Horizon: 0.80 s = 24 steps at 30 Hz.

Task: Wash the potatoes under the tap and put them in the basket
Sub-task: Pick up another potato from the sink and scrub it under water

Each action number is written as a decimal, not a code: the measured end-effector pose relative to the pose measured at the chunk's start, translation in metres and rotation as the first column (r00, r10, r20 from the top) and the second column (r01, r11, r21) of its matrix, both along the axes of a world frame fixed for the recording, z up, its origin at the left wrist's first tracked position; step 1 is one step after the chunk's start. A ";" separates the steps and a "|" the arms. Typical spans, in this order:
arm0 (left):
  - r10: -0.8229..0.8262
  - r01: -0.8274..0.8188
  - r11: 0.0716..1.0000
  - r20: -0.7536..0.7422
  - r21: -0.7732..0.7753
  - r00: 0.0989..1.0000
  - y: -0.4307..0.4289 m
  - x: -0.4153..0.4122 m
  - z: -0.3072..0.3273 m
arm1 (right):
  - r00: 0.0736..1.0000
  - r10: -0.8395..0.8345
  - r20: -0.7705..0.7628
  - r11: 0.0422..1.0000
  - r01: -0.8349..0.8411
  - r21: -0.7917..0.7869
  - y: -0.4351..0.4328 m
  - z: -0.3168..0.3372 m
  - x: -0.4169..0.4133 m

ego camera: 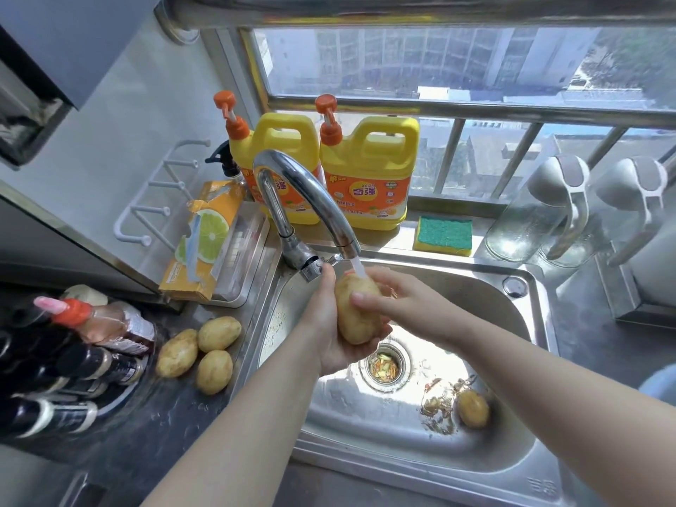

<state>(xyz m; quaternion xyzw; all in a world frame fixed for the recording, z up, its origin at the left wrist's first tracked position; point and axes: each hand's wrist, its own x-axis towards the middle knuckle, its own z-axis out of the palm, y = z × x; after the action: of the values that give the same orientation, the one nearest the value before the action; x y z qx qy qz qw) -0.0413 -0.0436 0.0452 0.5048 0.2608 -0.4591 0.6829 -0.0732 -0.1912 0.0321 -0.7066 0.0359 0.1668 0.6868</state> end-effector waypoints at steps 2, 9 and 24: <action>-0.009 0.009 1.000 0.013 -0.006 1.000 0.000 -0.001 -0.003 | 0.999 -0.049 -0.012 0.999 0.049 0.004 0.004 -0.001 0.000; 0.044 -0.032 0.991 0.091 -0.128 0.995 -0.003 -0.003 -0.009 | 0.984 -0.179 -0.015 0.983 0.178 -0.049 0.010 -0.005 0.005; -0.172 0.223 0.975 0.608 -0.009 0.775 0.015 -0.005 -0.019 | 0.963 -0.258 -0.073 0.963 0.263 0.065 0.004 0.002 0.009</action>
<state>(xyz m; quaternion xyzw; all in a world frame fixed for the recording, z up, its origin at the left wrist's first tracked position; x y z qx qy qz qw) -0.0466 -0.0283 0.0266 0.6214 -0.0436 -0.3535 0.6979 -0.0638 -0.1869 0.0342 -0.6642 0.1442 0.0986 0.7269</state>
